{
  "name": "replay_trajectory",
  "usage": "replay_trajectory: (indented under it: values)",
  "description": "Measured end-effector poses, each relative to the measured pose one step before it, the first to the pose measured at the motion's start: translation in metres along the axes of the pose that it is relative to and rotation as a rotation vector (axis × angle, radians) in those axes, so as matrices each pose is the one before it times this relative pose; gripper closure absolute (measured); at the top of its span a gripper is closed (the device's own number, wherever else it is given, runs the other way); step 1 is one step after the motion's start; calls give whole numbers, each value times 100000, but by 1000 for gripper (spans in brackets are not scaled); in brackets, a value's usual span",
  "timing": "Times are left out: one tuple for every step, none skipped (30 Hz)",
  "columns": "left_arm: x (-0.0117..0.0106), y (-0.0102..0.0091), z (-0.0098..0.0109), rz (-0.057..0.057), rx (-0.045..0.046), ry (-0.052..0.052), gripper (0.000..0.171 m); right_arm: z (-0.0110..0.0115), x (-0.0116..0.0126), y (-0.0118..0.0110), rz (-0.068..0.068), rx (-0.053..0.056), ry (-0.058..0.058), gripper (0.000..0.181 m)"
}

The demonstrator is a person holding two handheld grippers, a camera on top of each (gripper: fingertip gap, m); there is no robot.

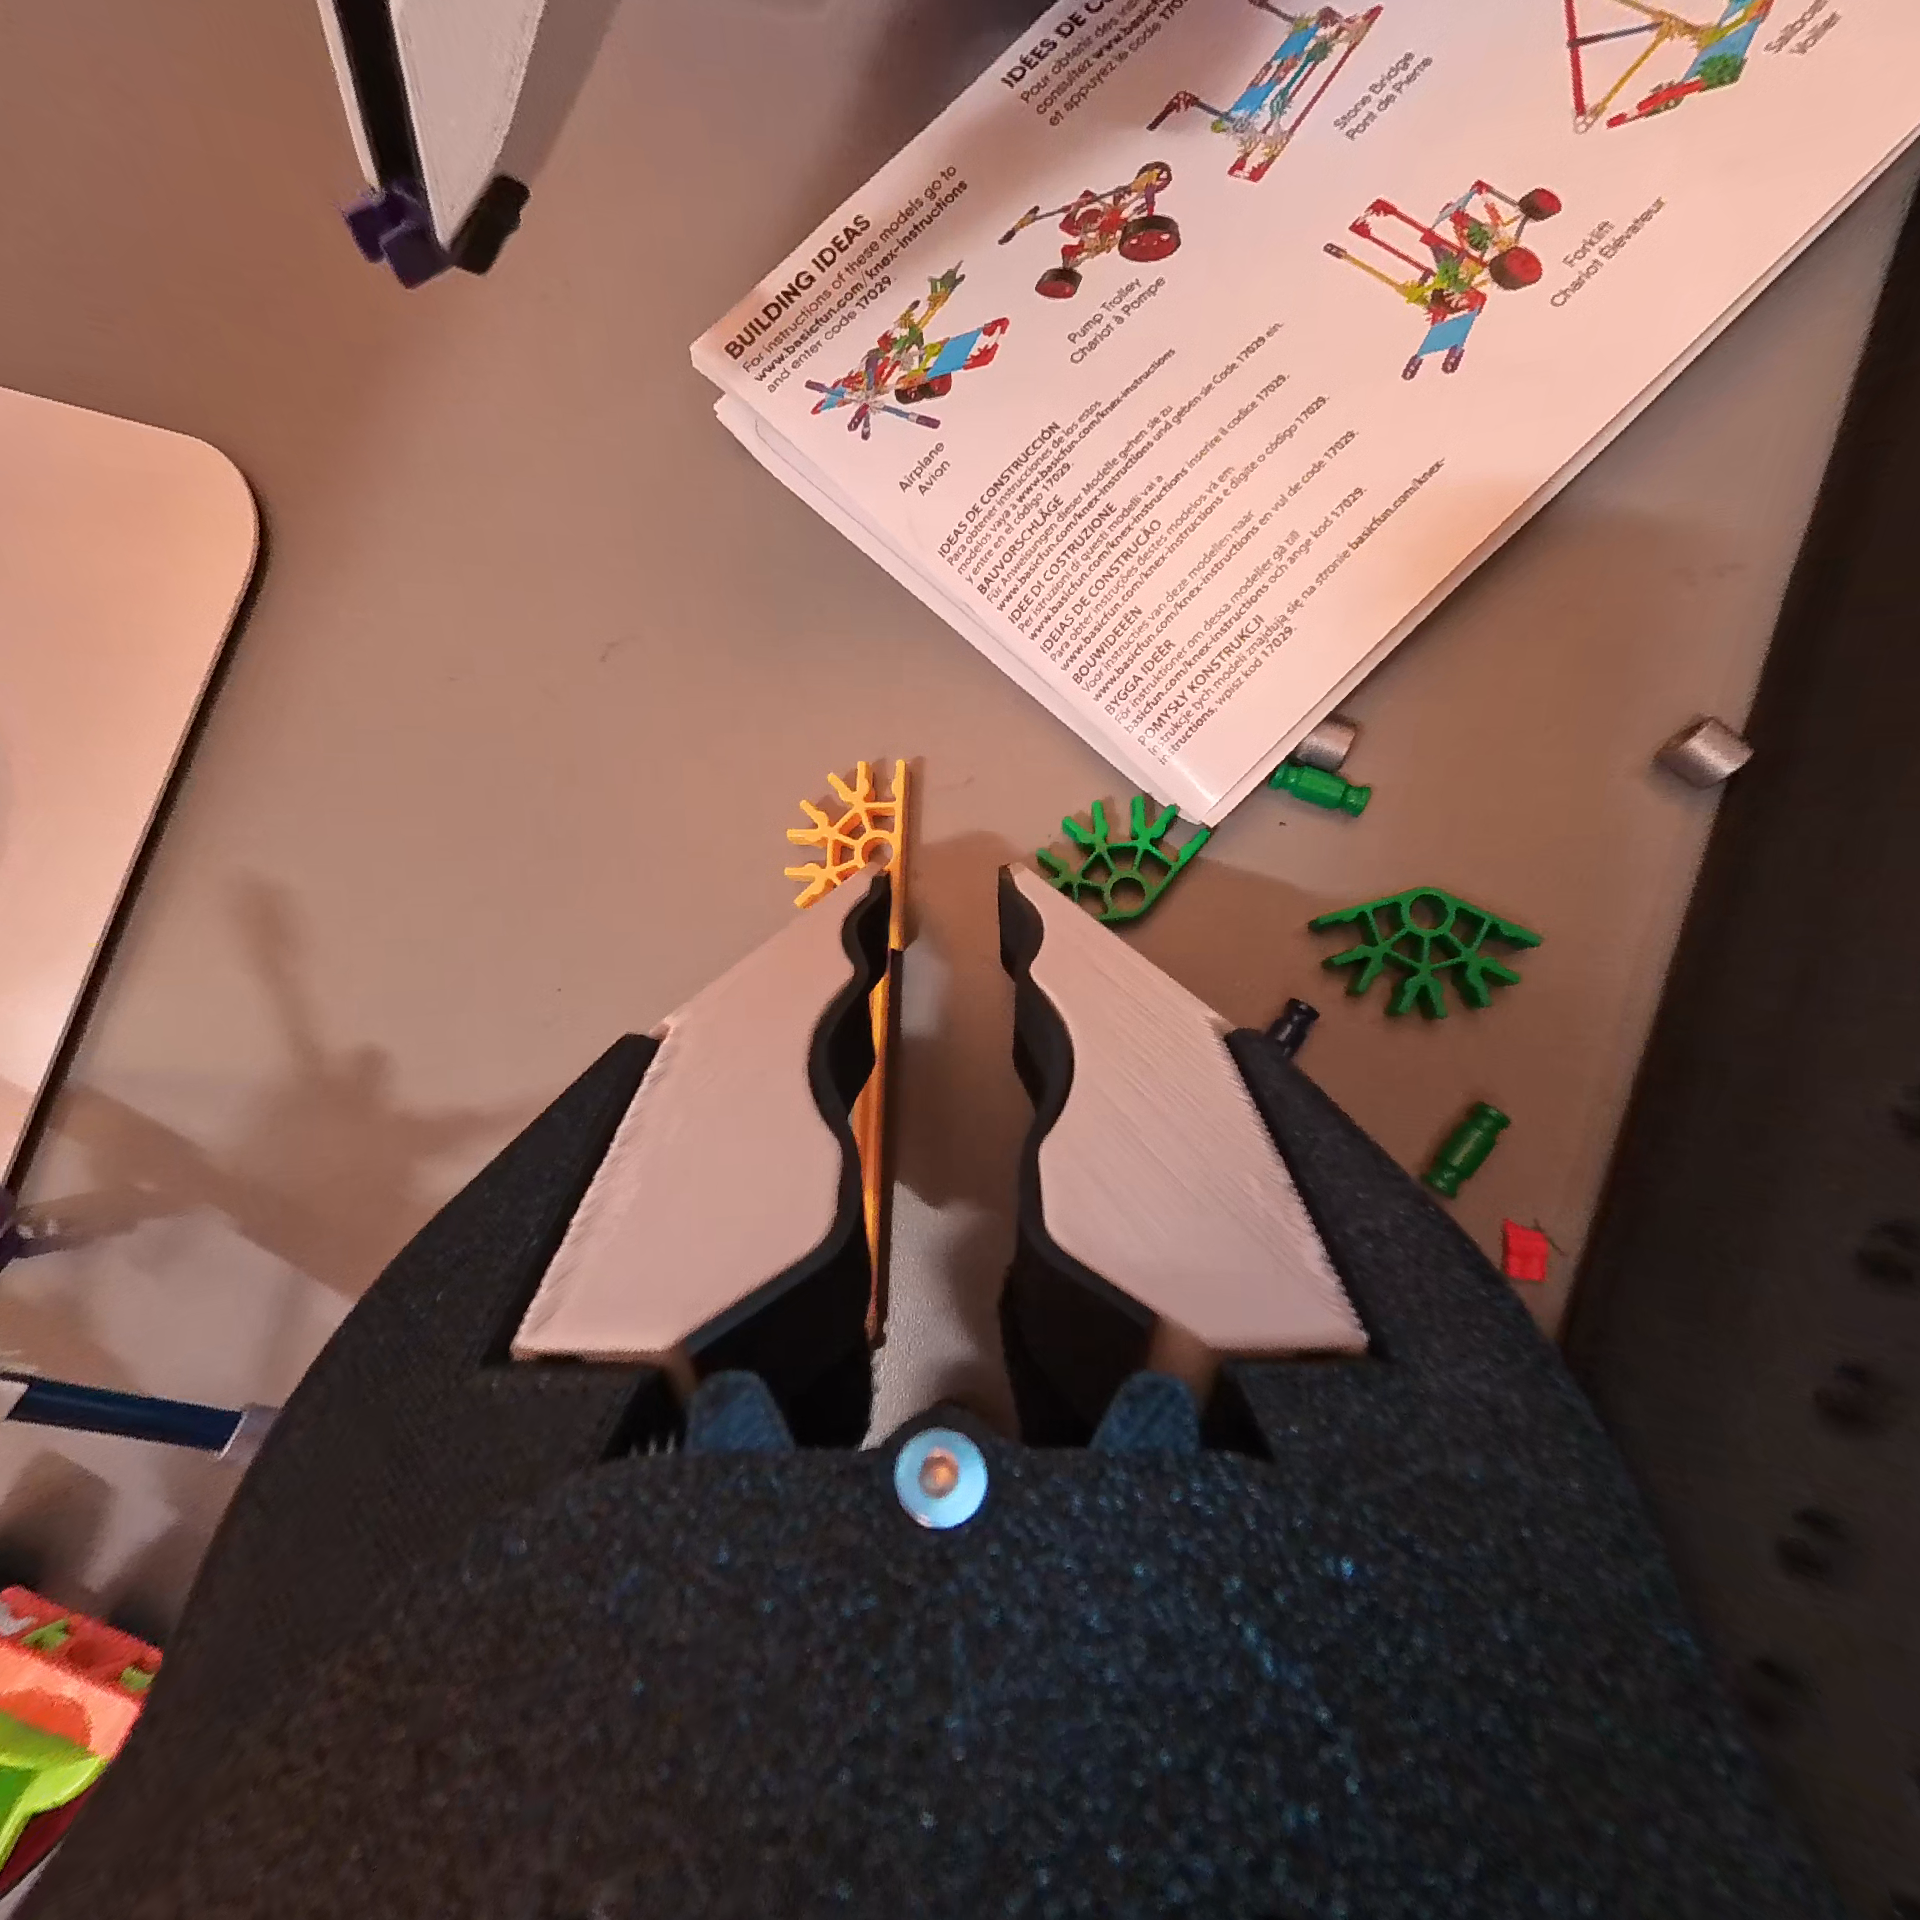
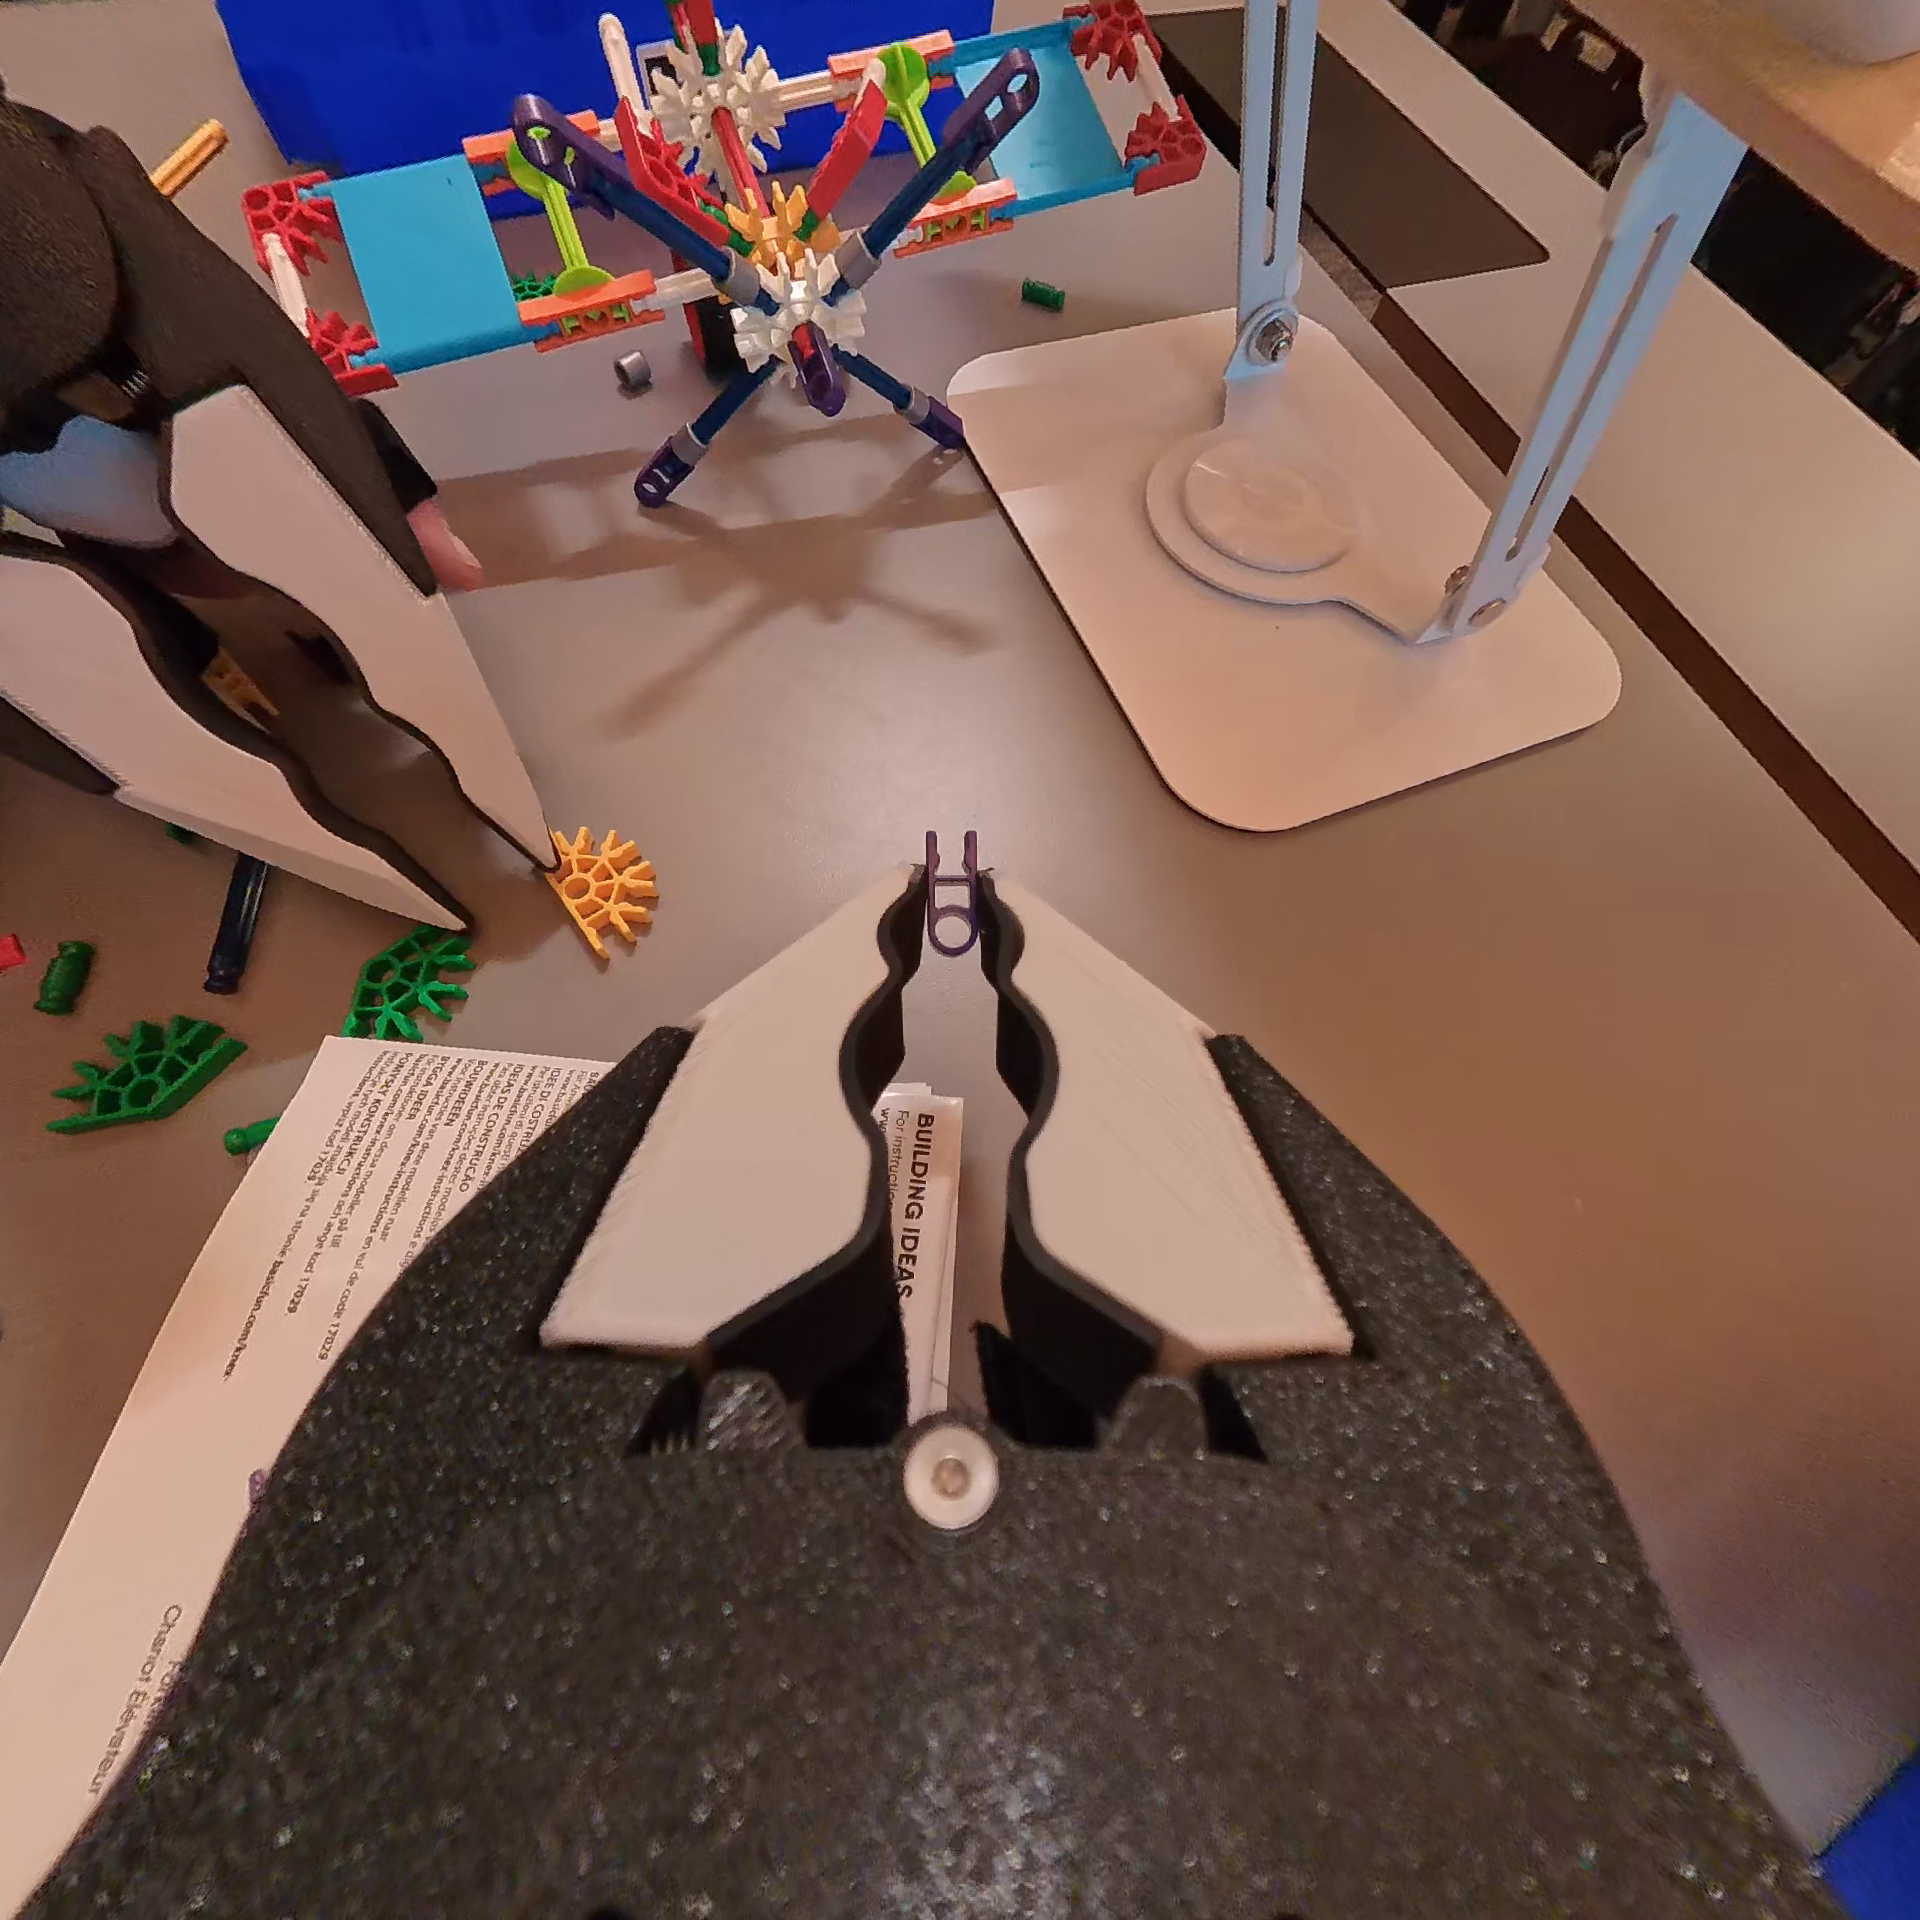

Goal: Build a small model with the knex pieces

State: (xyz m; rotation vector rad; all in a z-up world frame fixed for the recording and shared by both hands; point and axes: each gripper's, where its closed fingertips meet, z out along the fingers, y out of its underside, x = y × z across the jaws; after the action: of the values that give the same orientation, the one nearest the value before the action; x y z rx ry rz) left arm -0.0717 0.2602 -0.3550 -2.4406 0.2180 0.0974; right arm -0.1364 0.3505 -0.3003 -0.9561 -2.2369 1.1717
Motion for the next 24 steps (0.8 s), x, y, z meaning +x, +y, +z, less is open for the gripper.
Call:
replay_trajectory:
  values:
    - [0,4,-2,-127,52,71,151,43,-14,36,-102,-187,-16,172]
    - [16,42,14,-144,-139,159,151,42,-26,48,-84,-185,-43,172]
    - [0,58,31,-17,-285,33,150,49,-28,49,-128,-254,-73,172]
    - [4,34,31,-123,-92,79,150,42,-25,52,-197,-250,62,172]
    - [24,-15,11,-276,147,245,150,31,-1,43,-132,-189,57,172]
    - [4,20,2,-168,-77,78,150,22,-14,26,-57,-70,-6,172]
    - [3,13,6,-129,-21,90,150,13,2,19,-49,-50,55,172]
    - [21,18,5,-388,-37,230,150,1,14,18,-52,-67,78,172]
    - [16,52,15,-540,-207,320,149,-6,18,19,6,-21,33,172]
    - [34,9,-15,-474,-9,285,149,-16,13,11,30,10,53,172]
    - [18,34,-26,-311,-265,123,148,-28,36,-1,16,94,194,172]
    - [14,51,-30,-220,-244,41,147,-38,48,-13,83,177,203,172]
    - [68,54,-56,-437,-308,257,146,-50,57,-2,177,153,208,172]
    - [93,81,-75,-264,-493,232,144,-86,78,1,203,129,346,172]
    - [92,67,-87,5,-289,195,143,-109,99,-8,138,242,544,172]
    - [128,-19,-111,-350,219,578,142,-154,127,-49,231,488,691,172]
    - [152,-177,-150,-640,1156,835,141,-178,168,-80,495,644,776,172]
    - [218,-296,-166,-534,1783,1072,141,-174,185,-72,630,663,801,172]
    - [238,-435,-180,-137,2429,1051,141,-158,190,-79,673,615,811,172]
    - [265,-462,-156,746,2262,976,141,-132,188,-39,561,503,755,172]
    - [468,-553,-126,2563,2416,1560,141,-125,180,-8,387,365,669,172]
    - [554,-617,-53,3373,2406,1509,141,-110,146,29,428,247,409,172]
    - [448,-579,90,2703,1810,780,141,-80,131,55,554,157,247,172]
    - [353,-458,226,1294,1012,623,142,-48,157,55,575,199,418,172]
